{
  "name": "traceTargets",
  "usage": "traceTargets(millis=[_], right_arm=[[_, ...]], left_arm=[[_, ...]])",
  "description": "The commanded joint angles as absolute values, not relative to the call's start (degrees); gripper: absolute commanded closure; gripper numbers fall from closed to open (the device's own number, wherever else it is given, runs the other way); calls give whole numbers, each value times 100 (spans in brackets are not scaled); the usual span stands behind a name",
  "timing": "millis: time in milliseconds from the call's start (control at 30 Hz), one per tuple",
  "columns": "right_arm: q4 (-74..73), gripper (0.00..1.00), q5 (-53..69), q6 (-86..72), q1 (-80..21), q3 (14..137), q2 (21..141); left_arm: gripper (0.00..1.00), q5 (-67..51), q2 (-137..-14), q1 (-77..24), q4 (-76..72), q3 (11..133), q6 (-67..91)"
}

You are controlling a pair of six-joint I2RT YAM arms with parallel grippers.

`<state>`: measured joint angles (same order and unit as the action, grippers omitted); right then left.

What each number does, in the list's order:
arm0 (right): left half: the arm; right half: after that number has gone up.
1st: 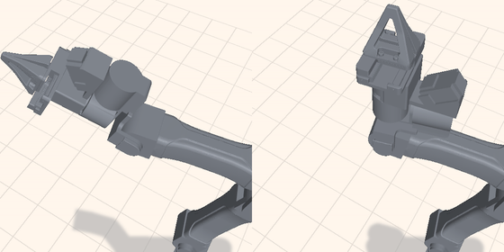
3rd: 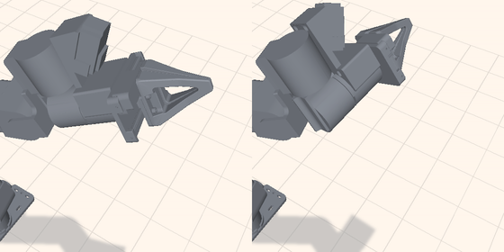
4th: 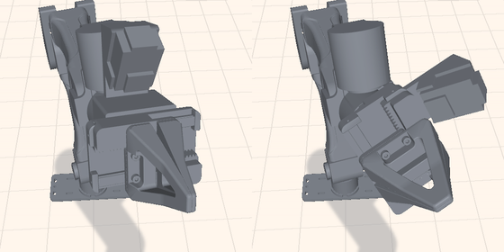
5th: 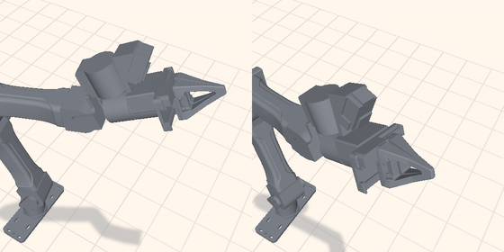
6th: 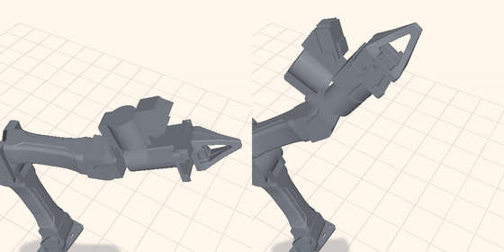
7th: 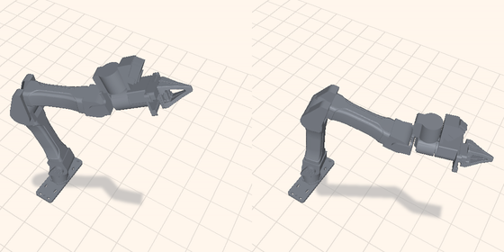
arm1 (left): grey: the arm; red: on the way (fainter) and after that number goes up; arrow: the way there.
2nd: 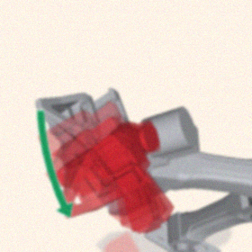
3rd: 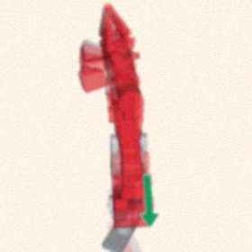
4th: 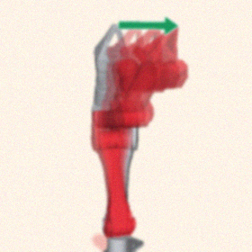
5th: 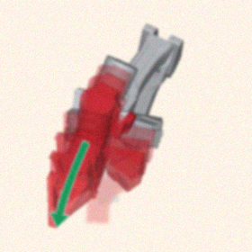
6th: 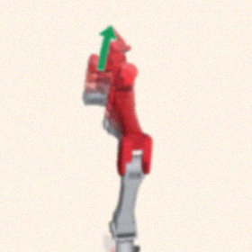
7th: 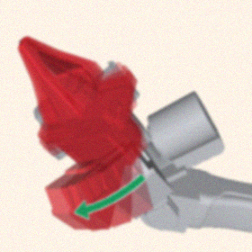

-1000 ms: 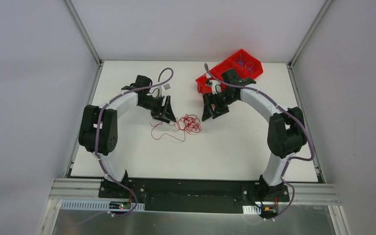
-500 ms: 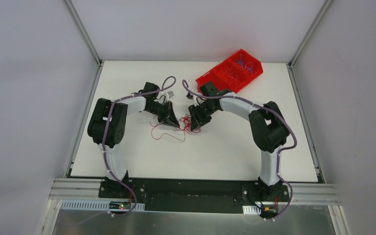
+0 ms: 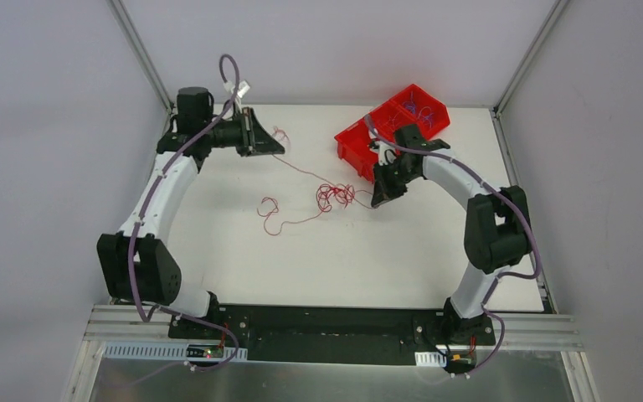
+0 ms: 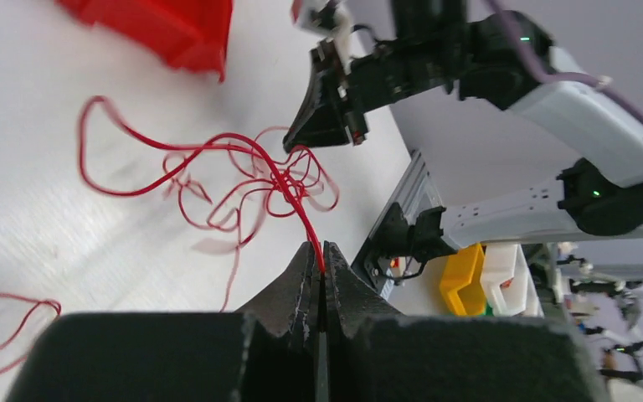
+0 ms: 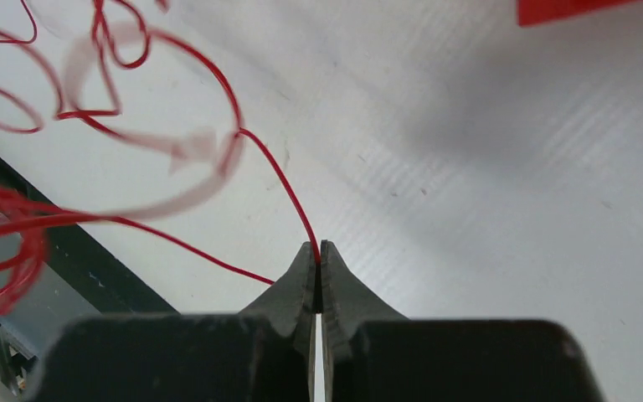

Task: Untangle the cables

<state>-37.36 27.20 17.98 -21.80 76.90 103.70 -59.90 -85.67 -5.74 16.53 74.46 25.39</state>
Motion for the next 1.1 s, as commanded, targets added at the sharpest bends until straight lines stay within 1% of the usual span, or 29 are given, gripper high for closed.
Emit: traceTargets(millis=[0,100,167,200,333,400,533,700,800,933,1067], right_arm=[[-4508,100,2844,2051,-1779,7617,9975],[-4624,100,2616,2189,-1478,7471,9908],[-4722,100,2485,2359,-1292,7320,9863],[-4759,100,2407,2439,-1206,7221,9836],[-4825,100,2196,2811,-944,6828,9714],[-4836,100,2151,2884,-871,6721,9687],[-4914,100,2216,2936,-777,6709,9675],[-4939,100,2044,3200,-567,6475,9681],[-4956,100,1963,3350,-273,6325,9722],[-5043,100,2066,3442,-94,6313,9655],[-5132,100,2631,3317,-130,6463,9322]], left_arm=[[100,-6534,-8155,-350,1596,8372,2967],[100,-6580,-8151,-82,1468,8998,3183],[100,-6641,-8193,162,1106,9360,3577],[100,-6660,-8218,305,780,9484,3897],[100,-6686,-8391,873,-1426,9769,5926],[100,-6698,-8514,1026,-1864,10055,6437],[100,-6662,-8496,1115,-1872,10421,6480],[100,-6431,-8527,1572,-1956,10773,6750],[100,-6428,-8586,1868,-2047,10954,6921],[100,-6435,-8596,2170,-2183,10904,7053],[100,-6511,-8495,2206,-2243,10501,7021]])
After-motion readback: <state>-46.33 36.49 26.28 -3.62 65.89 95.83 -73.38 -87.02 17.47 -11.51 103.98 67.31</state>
